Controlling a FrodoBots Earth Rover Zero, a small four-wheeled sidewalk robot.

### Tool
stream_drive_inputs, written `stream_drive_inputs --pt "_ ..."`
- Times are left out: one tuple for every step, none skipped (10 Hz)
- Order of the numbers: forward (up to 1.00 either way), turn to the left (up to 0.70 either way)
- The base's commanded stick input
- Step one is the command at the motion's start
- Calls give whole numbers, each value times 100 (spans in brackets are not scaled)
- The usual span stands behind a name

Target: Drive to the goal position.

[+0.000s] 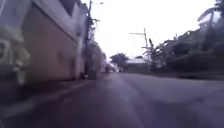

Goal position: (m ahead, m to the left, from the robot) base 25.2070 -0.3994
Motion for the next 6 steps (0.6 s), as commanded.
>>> stream_drive_inputs --pt "70 0" --pt "70 -1" --pt "70 -6" --pt "70 -23" --pt "70 -35" --pt "70 -35"
